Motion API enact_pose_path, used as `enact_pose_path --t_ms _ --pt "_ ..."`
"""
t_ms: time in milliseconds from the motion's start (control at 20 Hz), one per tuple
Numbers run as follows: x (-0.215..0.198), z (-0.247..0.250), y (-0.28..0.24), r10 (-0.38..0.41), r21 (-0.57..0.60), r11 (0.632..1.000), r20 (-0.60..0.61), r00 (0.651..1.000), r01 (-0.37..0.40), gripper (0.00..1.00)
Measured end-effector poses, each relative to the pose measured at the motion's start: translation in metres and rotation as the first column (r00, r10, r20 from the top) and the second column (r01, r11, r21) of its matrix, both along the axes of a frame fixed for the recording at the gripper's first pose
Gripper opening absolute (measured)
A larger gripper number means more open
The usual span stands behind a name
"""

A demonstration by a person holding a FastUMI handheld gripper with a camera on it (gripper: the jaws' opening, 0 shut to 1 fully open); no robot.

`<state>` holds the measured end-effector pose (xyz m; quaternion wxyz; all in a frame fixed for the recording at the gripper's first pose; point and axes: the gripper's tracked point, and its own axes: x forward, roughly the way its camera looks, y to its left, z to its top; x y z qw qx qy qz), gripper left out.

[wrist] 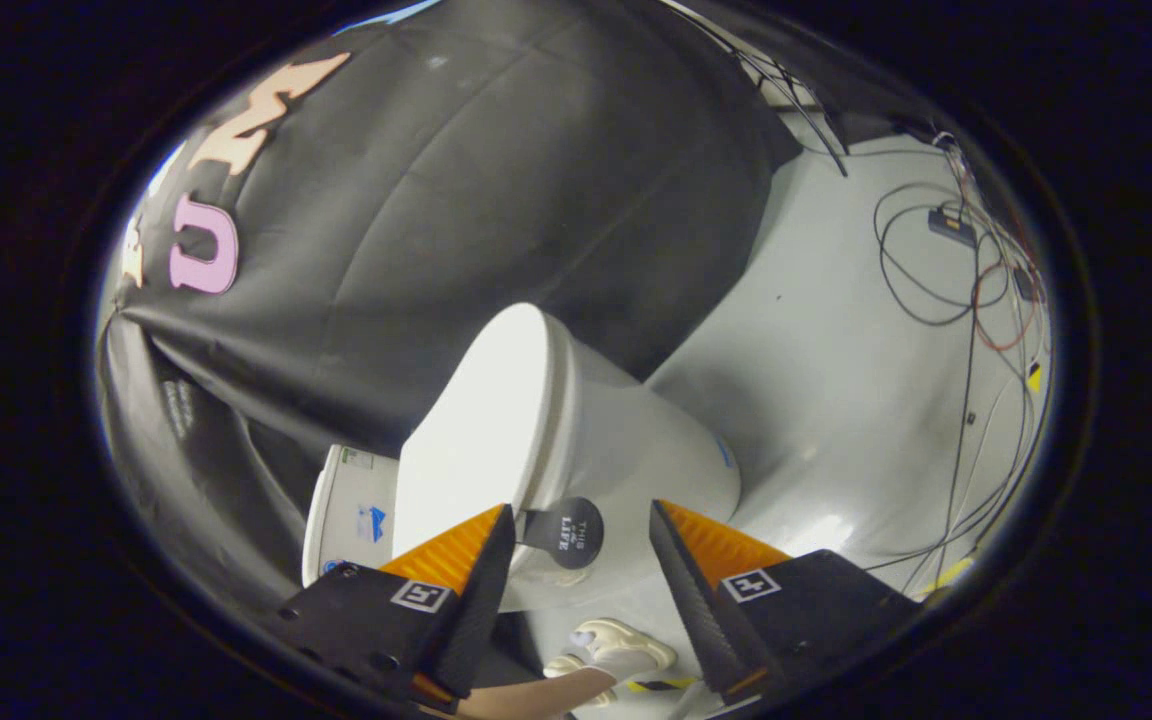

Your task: Open the toilet lid.

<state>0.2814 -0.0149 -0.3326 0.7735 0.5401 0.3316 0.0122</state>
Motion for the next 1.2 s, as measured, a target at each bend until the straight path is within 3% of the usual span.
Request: enact_pose_path --t_ms 150,250,400,600,900,1050,1200 --pt "0.010 -0.005 0.010 -0.014 0.105 0.994 0.033 0.999 0.010 0.73" --pt "0.012 0.000 0.021 0.014 0.170 0.985 0.057 0.998 -0.023 0.56" --pt "0.016 0.003 0.019 0.019 0.148 0.989 0.078 0.997 -0.031 0.24" --pt "0.012 0.013 0.017 0.034 0.109 0.993 0.064 0.997 -0.041 0.00" --pt "0.010 0.073 0.014 0.052 -0.030 0.998 0.070 0.996 -0.050 0.00" --pt "0.007 0.127 0.020 0.087 -0.193 0.979 0.106 0.991 -0.065 0.00" --pt "0.006 0.194 0.041 0.117 -0.248 0.966 0.164 0.980 -0.074 0.00"
